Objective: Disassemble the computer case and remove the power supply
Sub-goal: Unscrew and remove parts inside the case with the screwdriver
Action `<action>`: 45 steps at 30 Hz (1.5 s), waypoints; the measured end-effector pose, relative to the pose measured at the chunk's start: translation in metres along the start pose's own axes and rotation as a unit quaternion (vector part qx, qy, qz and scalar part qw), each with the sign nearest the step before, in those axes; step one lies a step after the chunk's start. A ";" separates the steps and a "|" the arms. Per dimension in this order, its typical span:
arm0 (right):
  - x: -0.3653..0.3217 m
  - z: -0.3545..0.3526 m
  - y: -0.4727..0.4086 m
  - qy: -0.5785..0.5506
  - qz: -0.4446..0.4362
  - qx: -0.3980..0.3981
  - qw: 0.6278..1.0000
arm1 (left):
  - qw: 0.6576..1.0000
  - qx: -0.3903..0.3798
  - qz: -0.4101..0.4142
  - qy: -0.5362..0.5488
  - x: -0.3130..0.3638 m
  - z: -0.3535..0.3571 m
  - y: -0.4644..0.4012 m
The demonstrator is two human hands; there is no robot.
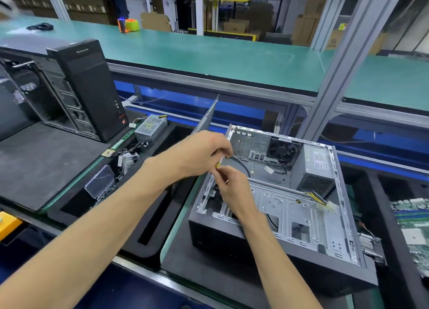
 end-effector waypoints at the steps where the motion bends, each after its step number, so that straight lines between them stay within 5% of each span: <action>1: -0.001 0.000 0.000 -0.005 0.003 0.006 1.000 | 0.999 -0.013 -0.018 -0.048 0.002 -0.001 -0.004; 5: -0.002 -0.003 0.001 -0.013 0.001 0.018 1.000 | 0.976 -0.031 -0.060 -0.208 0.012 -0.006 -0.023; 11: -0.002 -0.006 0.002 -0.036 -0.010 0.013 0.999 | 0.986 -0.114 -0.036 -0.115 0.016 -0.015 -0.015; 18: 0.000 -0.007 0.000 -0.068 0.012 0.018 0.997 | 0.952 -0.016 -0.072 -0.297 0.020 -0.009 -0.028; 24: 0.004 -0.006 -0.003 -0.069 0.024 0.014 0.997 | 0.994 -0.063 0.010 -0.084 0.014 -0.018 -0.025; 32: 0.001 -0.007 -0.003 -0.081 0.017 0.039 0.996 | 1.000 -0.012 0.001 0.010 0.009 -0.019 -0.023; 37: 0.003 -0.008 -0.002 -0.103 0.041 0.054 0.992 | 0.992 0.085 -0.022 0.086 -0.009 -0.009 -0.018; 40: 0.001 -0.015 -0.003 -0.127 0.051 0.076 0.988 | 0.948 0.166 -0.168 0.213 -0.028 0.018 -0.011; 45: -0.014 -0.033 0.000 -0.139 0.048 0.101 0.984 | 0.759 0.166 -0.395 0.490 -0.037 0.079 0.006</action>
Point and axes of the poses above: each hand's wrist, its own y-axis away from the middle knuckle, its own z-axis out of the palm, x = y × z, the point moved 1 cm from there along -y, towards the middle knuckle, and after that the axes turned 5 degrees about z, right-handed, at the moved point
